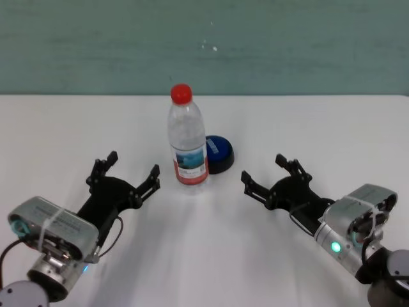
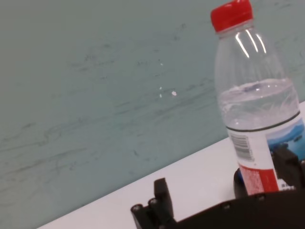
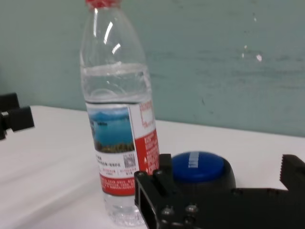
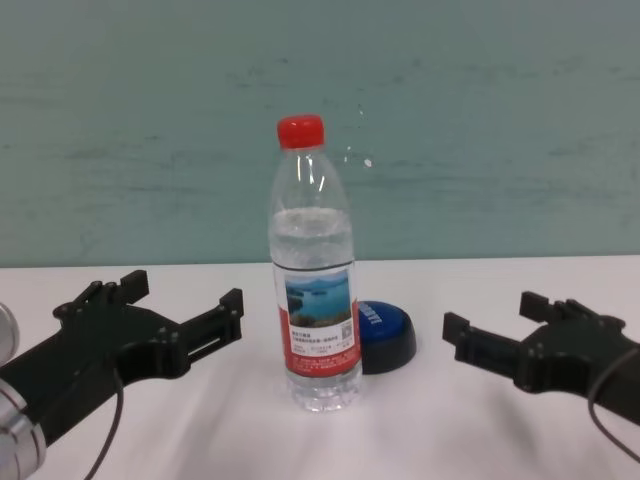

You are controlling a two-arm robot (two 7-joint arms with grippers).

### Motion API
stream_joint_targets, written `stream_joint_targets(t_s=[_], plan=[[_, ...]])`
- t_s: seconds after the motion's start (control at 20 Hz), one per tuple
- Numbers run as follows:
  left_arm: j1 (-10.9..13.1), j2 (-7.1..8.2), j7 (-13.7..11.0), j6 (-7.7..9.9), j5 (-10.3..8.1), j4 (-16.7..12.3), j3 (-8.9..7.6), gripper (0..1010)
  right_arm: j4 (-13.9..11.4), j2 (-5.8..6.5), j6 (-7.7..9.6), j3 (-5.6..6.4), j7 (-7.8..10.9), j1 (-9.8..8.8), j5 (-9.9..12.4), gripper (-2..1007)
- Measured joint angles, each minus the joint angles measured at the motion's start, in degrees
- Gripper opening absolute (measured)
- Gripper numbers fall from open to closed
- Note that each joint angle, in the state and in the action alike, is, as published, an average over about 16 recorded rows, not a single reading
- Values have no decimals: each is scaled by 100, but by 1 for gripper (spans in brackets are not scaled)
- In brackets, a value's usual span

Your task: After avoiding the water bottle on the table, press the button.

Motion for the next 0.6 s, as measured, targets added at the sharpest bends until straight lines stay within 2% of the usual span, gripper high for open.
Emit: stream_joint_targets(t_s=[0.3,0.6], plan=[[0,0,0,0,0,0,0,1000,-70,-15,-65,29,83,-80,-20,1004],[0,0,0,0,0,0,0,1000,-164,3,-43,36,168,-121,32,1004]])
